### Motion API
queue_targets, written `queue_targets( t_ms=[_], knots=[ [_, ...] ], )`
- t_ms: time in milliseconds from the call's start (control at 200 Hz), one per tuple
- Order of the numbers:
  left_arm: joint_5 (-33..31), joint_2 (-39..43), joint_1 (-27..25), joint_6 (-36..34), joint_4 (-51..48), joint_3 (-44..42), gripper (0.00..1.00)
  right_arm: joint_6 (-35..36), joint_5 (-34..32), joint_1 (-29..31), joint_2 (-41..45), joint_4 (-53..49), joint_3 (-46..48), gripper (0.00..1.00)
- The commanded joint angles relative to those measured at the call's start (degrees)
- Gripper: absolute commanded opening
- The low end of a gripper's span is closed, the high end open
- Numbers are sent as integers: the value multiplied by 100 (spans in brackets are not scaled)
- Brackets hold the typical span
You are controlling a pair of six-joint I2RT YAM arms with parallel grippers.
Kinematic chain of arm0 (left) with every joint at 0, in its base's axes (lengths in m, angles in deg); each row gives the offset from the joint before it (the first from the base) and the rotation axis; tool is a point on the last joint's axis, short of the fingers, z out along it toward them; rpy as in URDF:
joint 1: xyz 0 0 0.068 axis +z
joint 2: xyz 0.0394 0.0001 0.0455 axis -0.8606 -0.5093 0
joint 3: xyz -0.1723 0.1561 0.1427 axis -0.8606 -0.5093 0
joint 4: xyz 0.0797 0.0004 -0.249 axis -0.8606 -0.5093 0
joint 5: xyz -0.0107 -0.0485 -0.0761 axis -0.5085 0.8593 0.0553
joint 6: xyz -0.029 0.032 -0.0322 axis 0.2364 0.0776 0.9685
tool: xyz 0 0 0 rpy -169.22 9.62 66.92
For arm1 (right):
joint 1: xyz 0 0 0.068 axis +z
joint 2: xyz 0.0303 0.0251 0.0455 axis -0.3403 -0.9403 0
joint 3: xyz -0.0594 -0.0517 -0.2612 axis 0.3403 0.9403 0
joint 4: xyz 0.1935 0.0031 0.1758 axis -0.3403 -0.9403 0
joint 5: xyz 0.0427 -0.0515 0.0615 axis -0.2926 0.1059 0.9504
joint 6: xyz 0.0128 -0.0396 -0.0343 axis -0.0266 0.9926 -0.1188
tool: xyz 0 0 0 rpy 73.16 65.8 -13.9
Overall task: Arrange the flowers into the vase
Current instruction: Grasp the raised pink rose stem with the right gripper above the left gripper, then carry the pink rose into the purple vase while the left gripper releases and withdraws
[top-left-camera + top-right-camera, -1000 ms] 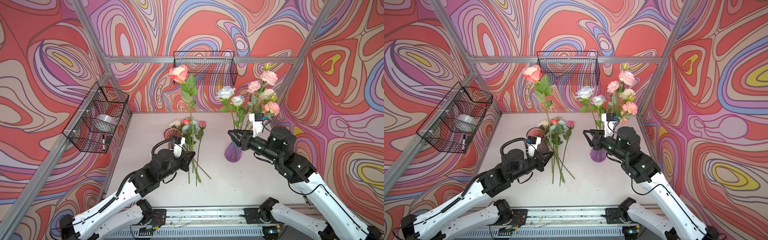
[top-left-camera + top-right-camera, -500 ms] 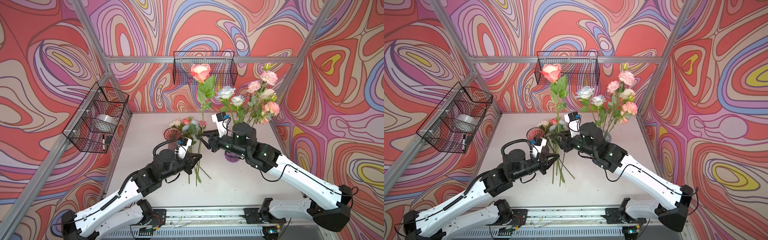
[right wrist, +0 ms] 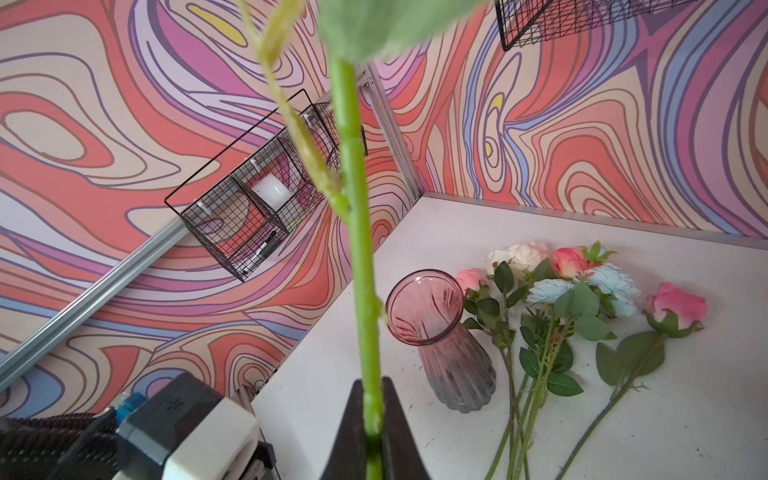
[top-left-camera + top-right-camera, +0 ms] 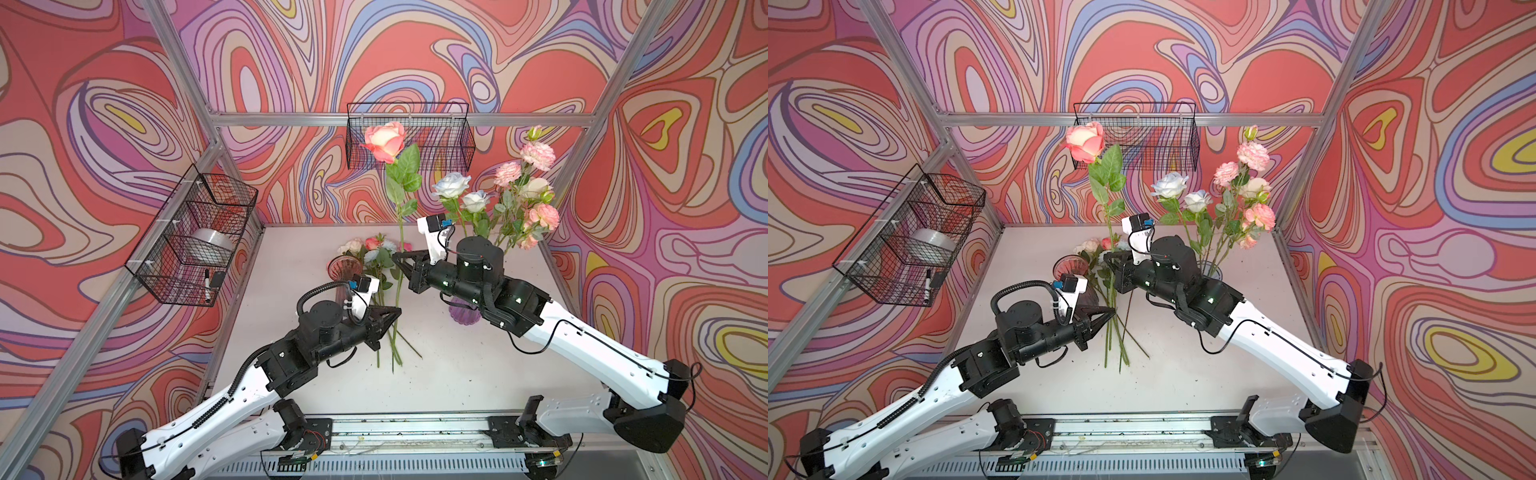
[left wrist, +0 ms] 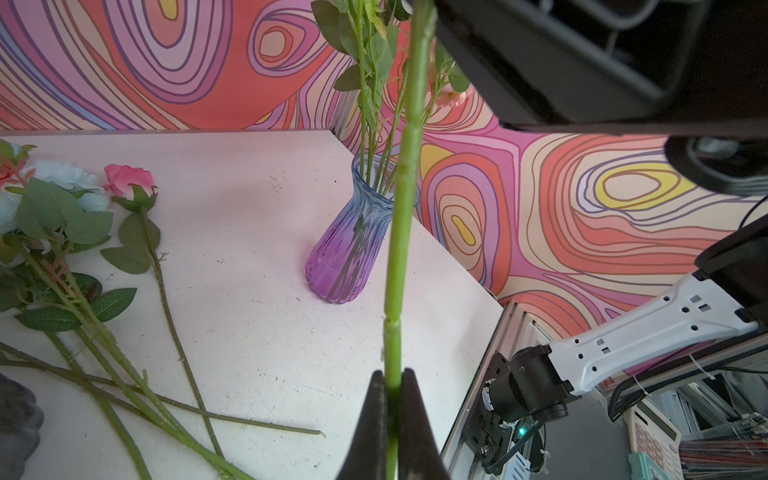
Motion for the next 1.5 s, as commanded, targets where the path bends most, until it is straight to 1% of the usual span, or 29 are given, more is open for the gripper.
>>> queue_targets(
  t_ms=[0, 35, 55, 75, 105, 170, 325, 340, 456, 511, 686, 736, 771, 811, 931, 1037, 1077, 1152, 1267, 1492],
  knots=[
    [-264, 112, -8, -56, -175, 35, 39, 49, -73, 2, -15, 74, -245, 0],
    [-344, 140, -8, -53, -239, 35, 57, 88, -143, 3, 0, 55, -271, 0],
    [-407, 160, -11, -44, -290, 35, 63, 111, -199, 2, 18, 34, -283, 0],
    [-481, 181, -10, -44, -351, 44, 68, 146, -303, -1, 18, 7, -297, 0],
    [-583, 235, -14, -48, -443, 52, 71, 193, -433, 2, 42, -58, -334, 0],
    [-788, 381, -9, -120, -676, 79, 75, 372, -819, 3, 102, -229, -427, 0],
    [-1295, 940, -8, -202, -1049, -20, 78, 976, -2159, -1, 454, -549, -602, 0],
    [-1320, 994, -15, -202, -1204, -32, 78, 1041, -2306, 3, 502, -552, -609, 0],
    [-1531, 1351, -8, -185, -1382, -169, 79, 1722, -3442, -1, 812, -530, -672, 0],
    [-1604, 1475, -14, -172, -1413, -231, 80, 2089, -3914, 4, 962, -349, -603, 0],
    [-1676, 1518, -9, -132, -1391, -298, 80, 3394, -5003, -46, 1301, 781, -156, 0],
    [-1667, 1468, -10, -125, -1366, -290, 80, 3615, -5245, -158, 1267, 938, -145, 0],
    [-1647, 1425, -8, -123, -1336, -280, 80, 3617, -5420, -307, 1196, 935, -194, 0],
    [-1633, 1383, -8, -106, -1301, -279, 80, 3454, -5379, -574, 1157, 827, -224, 0],
    [-1525, 1253, -13, -61, -1208, -256, 80, 2643, -4642, -1501, 1104, 296, -259, 0],
    [-1500, 1188, -15, -14, -1208, -246, 80, 2277, -4326, -1880, 973, 117, -192, 0],
    [-1499, 1178, -8, 4, -1211, -246, 80, 2153, -4229, -1916, 934, 43, -168, 0],
    [-1502, 1181, -12, 23, -1251, -253, 80, 2013, -4248, -1925, 879, 28, -75, 0],
    [-1534, 1214, -9, 58, -1268, -291, 80, 1869, -4144, -1972, 883, 133, 244, 0],
    [-1542, 1167, -8, 70, -1236, -324, 80, 1425, -3969, -1974, 980, -22, 875, 0]
  ],
)
